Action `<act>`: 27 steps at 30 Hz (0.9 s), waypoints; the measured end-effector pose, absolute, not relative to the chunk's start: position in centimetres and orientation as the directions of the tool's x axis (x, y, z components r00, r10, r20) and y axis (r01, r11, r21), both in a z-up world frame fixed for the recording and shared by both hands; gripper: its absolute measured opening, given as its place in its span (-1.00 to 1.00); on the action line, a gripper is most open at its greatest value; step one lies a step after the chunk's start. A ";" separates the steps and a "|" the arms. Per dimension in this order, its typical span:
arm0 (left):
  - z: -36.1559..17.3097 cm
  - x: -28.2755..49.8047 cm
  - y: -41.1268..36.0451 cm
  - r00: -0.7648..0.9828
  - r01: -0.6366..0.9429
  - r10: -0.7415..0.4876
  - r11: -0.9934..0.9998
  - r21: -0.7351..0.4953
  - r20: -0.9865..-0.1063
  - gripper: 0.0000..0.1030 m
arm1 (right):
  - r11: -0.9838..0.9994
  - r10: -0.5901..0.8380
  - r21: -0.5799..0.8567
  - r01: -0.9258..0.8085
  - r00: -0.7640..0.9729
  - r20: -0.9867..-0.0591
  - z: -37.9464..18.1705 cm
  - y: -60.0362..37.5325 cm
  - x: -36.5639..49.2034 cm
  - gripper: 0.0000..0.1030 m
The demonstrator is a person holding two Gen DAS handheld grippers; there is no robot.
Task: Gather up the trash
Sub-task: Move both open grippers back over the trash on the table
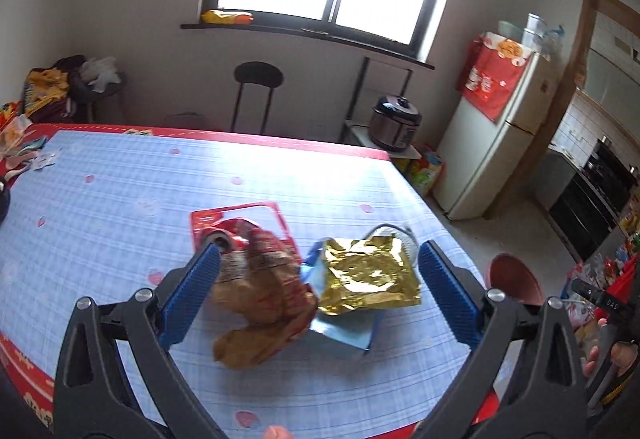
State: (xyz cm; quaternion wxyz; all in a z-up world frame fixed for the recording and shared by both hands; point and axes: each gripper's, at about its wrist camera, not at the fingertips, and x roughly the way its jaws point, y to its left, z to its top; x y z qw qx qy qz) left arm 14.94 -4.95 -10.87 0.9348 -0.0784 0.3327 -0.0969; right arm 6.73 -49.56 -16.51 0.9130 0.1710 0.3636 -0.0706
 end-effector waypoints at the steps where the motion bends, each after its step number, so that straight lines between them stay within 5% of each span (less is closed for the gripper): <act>1: -11.0 14.4 -3.2 0.766 0.099 -0.211 0.972 -0.214 -0.607 0.89 | 0.938 0.012 0.259 0.232 0.723 -0.691 -16.5 -48.3 7.4 0.91; 17: -15.0 9.5 10.9 0.759 -0.091 -0.137 0.946 -0.312 -0.637 0.89 | 0.961 0.253 0.262 -0.088 0.660 -0.707 -17.8 -31.6 15.7 0.88; 27: -17.3 10.2 14.9 0.724 -0.099 -0.143 0.947 -0.307 -0.675 0.89 | 0.963 0.209 0.271 0.007 0.617 -0.759 -23.5 -29.0 21.6 0.59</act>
